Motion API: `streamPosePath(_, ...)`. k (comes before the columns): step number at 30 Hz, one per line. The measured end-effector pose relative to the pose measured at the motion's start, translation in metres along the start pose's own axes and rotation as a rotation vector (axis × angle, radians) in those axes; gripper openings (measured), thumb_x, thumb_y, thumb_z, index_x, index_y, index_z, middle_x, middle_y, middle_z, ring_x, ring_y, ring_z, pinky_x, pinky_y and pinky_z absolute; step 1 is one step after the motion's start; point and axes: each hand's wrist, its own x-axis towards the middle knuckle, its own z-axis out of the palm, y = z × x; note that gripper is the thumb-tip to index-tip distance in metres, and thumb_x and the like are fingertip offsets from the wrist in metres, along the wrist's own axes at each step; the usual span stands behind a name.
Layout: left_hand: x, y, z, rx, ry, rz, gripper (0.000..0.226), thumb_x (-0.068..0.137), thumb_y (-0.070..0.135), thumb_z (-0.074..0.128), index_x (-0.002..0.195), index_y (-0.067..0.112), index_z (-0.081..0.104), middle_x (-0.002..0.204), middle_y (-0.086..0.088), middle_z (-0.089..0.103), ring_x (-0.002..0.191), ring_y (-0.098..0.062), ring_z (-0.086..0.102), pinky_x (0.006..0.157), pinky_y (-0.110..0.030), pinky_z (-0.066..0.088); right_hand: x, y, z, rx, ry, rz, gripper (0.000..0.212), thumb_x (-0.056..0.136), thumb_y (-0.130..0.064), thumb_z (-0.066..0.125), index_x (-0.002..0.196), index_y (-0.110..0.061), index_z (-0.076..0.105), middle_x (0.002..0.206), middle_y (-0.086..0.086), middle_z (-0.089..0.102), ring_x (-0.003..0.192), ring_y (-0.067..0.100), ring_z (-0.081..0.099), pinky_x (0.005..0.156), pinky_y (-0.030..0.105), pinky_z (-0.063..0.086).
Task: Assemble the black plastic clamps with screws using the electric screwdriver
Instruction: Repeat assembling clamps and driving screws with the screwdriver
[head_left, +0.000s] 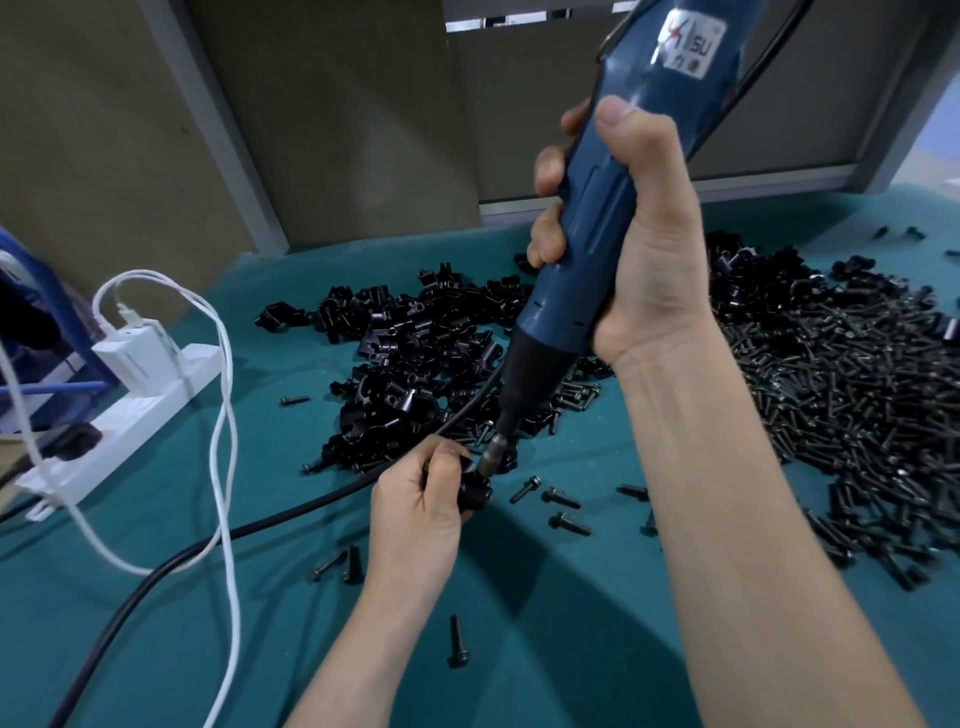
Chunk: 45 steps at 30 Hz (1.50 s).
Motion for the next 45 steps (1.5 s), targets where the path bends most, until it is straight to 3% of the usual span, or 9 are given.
streamPosePath(5,0.0,-0.002,-0.001,0.018,-0.002,0.003,0.03,0.093,0.026,0.04,0.068,0.024,0.058,0.072,-0.035,0.055,0.043,-0.007,0.04,0.04,-0.015,0.03,0.0,0.001,-0.002,-0.004,0.005,0.003,0.027,0.082,-0.025,0.056,0.1,-0.006,0.048,0.072,0.005,0.056,0.048,0.013,0.047,0.044,0.023,0.042)
streamPosePath(9,0.0,-0.002,0.0,0.009,0.007,-0.003,0.028,0.087,0.035,0.039,0.069,0.019,0.055,0.072,-0.037,0.051,0.045,-0.009,0.037,0.039,-0.016,0.029,0.0,0.001,-0.001,-0.003,0.01,0.001,0.028,0.083,-0.025,0.056,0.101,-0.006,0.047,0.074,0.006,0.056,0.05,0.013,0.048,0.045,0.023,0.042)
streamPosePath(13,0.001,-0.006,0.0,0.018,0.009,0.012,0.034,0.101,0.019,0.04,0.071,0.018,0.056,0.072,-0.036,0.052,0.046,-0.009,0.041,0.04,-0.014,0.03,0.001,0.002,-0.002,0.001,0.011,0.009,0.032,0.082,-0.025,0.057,0.105,-0.005,0.047,0.078,0.007,0.056,0.05,0.012,0.051,0.045,0.023,0.042)
streamPosePath(17,0.0,-0.005,0.001,0.02,-0.001,0.014,0.032,0.097,0.027,0.042,0.069,0.018,0.057,0.07,-0.03,0.055,0.049,-0.011,0.045,0.04,-0.016,0.032,0.001,0.003,-0.004,-0.011,-0.005,0.03,0.024,0.082,-0.025,0.056,0.097,-0.007,0.05,0.071,0.004,0.058,0.047,0.013,0.047,0.045,0.024,0.042)
streamPosePath(22,0.0,-0.005,0.0,0.047,-0.005,0.023,0.037,0.101,0.016,0.038,0.069,0.02,0.056,0.071,-0.032,0.055,0.048,-0.011,0.04,0.041,-0.018,0.029,0.002,0.004,-0.005,-0.007,0.004,0.045,0.021,0.081,-0.026,0.056,0.093,-0.009,0.051,0.069,0.003,0.056,0.046,0.014,0.044,0.044,0.023,0.041)
streamPosePath(26,0.0,-0.005,-0.001,0.049,-0.005,0.031,0.037,0.101,0.019,0.037,0.069,0.019,0.055,0.072,-0.035,0.053,0.048,-0.011,0.038,0.041,-0.018,0.029,0.002,0.005,-0.007,-0.005,0.007,0.044,0.022,0.081,-0.027,0.056,0.094,-0.009,0.051,0.07,0.003,0.057,0.046,0.014,0.045,0.045,0.023,0.042)
streamPosePath(38,-0.001,-0.008,0.0,-0.003,0.003,0.041,0.037,0.101,0.019,0.037,0.069,0.007,0.052,0.068,-0.032,0.055,0.041,-0.001,0.042,0.04,-0.011,0.03,0.004,0.008,-0.009,-0.001,0.021,0.069,0.022,0.08,-0.028,0.058,0.092,-0.011,0.052,0.068,0.002,0.057,0.045,0.014,0.044,0.044,0.022,0.041)
streamPosePath(41,-0.001,-0.007,0.0,0.034,0.002,0.033,0.039,0.101,0.021,0.037,0.066,0.015,0.054,0.07,-0.032,0.054,0.044,-0.006,0.038,0.041,-0.014,0.03,0.004,0.009,-0.009,0.004,0.018,0.072,0.023,0.08,-0.028,0.058,0.093,-0.011,0.052,0.069,0.002,0.058,0.045,0.014,0.045,0.044,0.022,0.042)
streamPosePath(45,-0.001,-0.003,0.0,0.053,0.02,0.033,0.036,0.097,0.03,0.037,0.069,0.013,0.052,0.07,-0.034,0.053,0.049,-0.014,0.037,0.045,-0.022,0.028,0.004,0.01,-0.011,-0.006,0.024,0.069,0.022,0.08,-0.029,0.057,0.093,-0.012,0.053,0.07,0.002,0.059,0.045,0.014,0.045,0.045,0.023,0.042)
